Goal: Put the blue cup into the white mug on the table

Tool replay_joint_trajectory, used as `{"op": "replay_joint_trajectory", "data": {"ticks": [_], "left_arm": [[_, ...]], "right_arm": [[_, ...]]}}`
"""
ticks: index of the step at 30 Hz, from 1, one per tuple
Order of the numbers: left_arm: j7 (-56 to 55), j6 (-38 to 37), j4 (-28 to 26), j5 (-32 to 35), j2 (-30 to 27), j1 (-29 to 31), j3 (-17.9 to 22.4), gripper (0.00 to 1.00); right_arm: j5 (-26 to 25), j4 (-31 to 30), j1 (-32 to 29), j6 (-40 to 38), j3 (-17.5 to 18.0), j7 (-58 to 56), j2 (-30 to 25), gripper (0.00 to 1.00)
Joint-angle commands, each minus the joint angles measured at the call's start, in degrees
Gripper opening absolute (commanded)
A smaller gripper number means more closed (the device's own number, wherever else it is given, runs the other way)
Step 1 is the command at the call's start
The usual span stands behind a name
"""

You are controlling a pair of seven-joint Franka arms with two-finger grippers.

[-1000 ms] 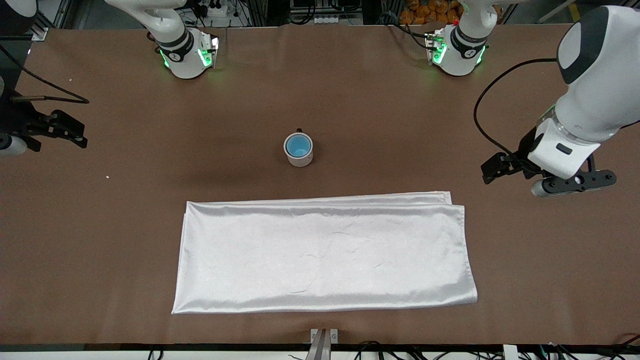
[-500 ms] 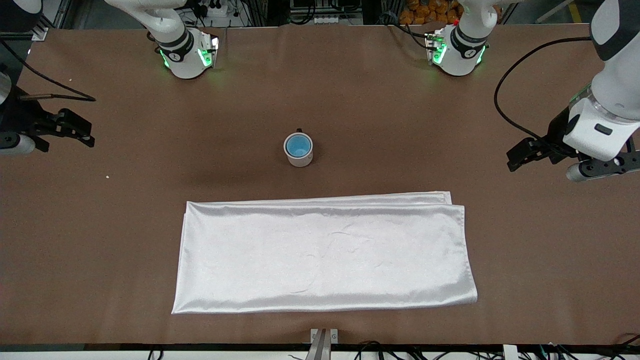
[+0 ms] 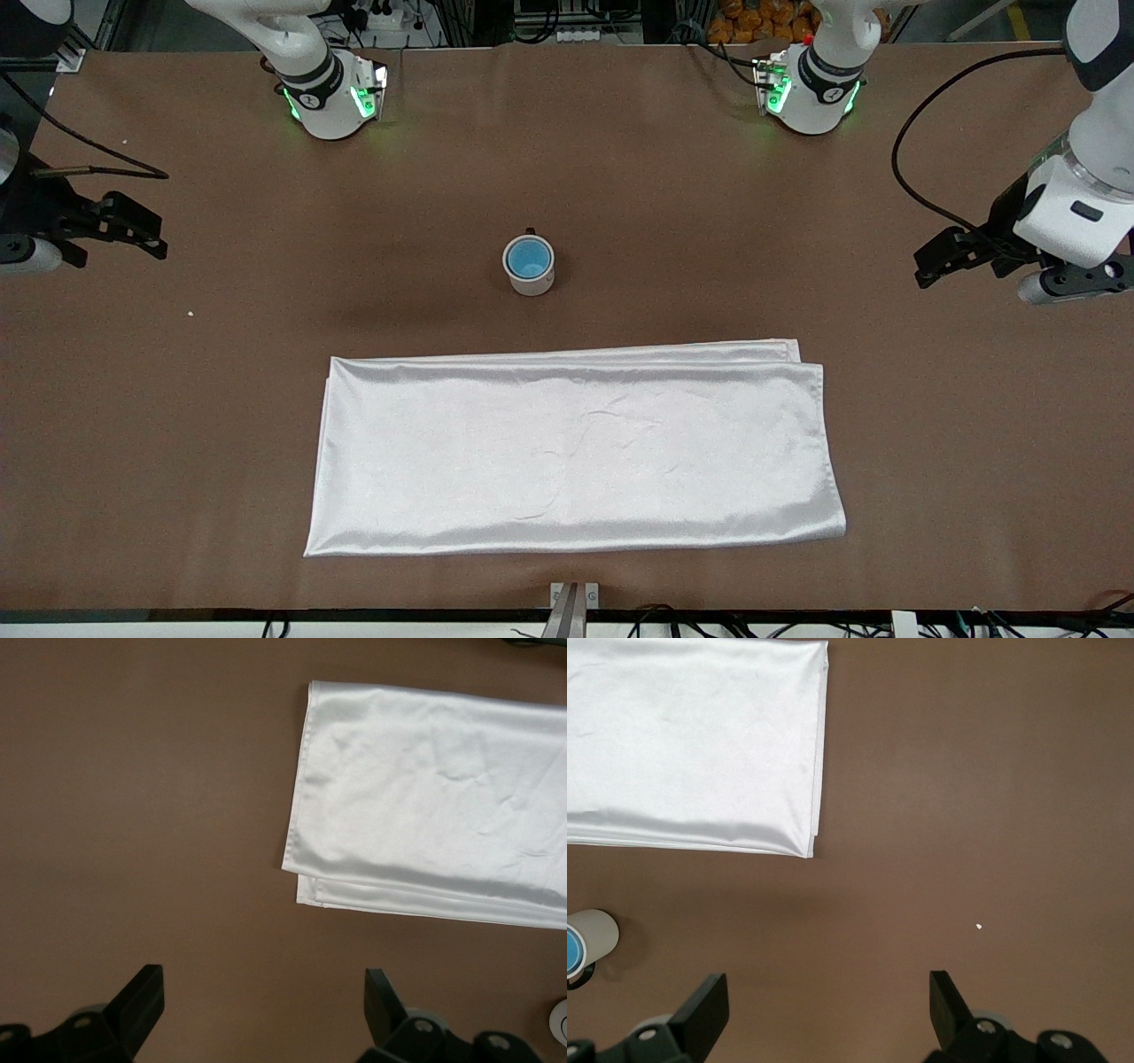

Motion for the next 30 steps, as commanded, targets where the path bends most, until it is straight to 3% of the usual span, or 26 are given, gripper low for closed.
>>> {"op": "replay_joint_trajectory", "data": {"ticks": [1,15,30], "left_arm": [[5.1,-0.3,-2.6,-1.1,-2.9,0.2,0.3,1.00],[11.7,-0.6,-2.4,-0.9,-2.8,0.2,0.5,1.00],[11.4,-0.7,-1.2,-0.6,-2.1,1.0,0.5,1.00]], "right_arm": [[1.0,1.4,-0.3,-1.1,0.1,0.1,0.6,1.00],[1.0,1.3,-0.3,-1.3,0.1,0.1,0.6,1.00],[1.1,1.1,-0.2,-1.2,0.2,0.1,0.8,1.00]]}}
